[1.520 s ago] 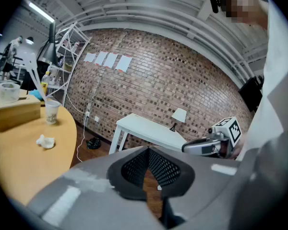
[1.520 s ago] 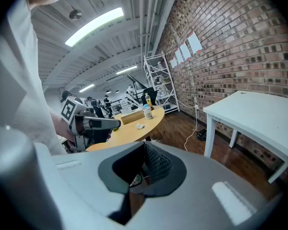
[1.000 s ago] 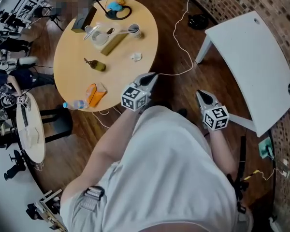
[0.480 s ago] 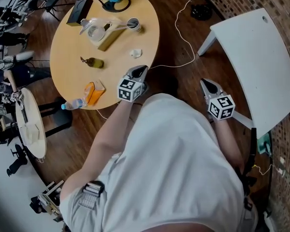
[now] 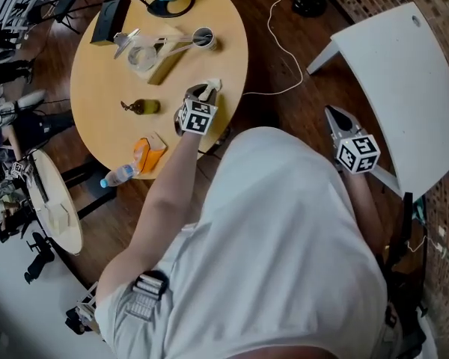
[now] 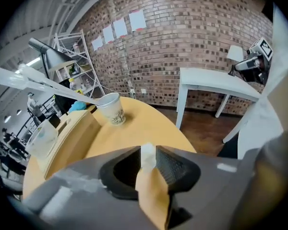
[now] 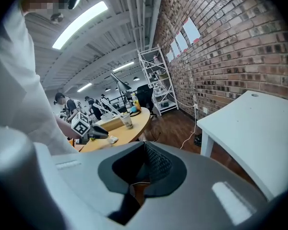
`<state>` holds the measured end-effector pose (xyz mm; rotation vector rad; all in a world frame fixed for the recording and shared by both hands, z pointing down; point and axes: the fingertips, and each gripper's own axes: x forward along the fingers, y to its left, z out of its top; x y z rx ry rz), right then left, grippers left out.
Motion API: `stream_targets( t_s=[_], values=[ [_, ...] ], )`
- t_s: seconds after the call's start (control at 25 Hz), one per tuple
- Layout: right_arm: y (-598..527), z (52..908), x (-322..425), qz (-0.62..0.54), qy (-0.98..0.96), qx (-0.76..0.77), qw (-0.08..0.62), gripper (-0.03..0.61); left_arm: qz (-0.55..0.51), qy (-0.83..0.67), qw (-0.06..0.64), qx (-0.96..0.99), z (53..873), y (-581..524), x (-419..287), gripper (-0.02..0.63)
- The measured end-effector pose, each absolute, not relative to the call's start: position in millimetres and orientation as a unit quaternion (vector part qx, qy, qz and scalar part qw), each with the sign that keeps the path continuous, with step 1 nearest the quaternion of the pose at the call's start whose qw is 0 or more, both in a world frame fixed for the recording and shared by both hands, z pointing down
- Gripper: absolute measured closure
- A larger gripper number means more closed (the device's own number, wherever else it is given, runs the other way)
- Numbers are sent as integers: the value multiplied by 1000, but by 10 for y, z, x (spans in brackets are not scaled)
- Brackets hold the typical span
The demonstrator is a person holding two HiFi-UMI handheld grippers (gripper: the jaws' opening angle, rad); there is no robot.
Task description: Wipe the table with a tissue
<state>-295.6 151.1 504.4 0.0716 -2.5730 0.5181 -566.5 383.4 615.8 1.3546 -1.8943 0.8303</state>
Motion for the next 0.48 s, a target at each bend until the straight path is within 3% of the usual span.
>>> stream_targets(
  t_s=[0.24,0.48],
  values=[
    [1362,5122,-2987,207,-941,68,257,569,372,-661,378,531,6553,3804,-5757,453],
    [1271,5132,-3102,221,-936,100,256,569,345,-644,414,544,6683,3804,-5769,491]
  ],
)
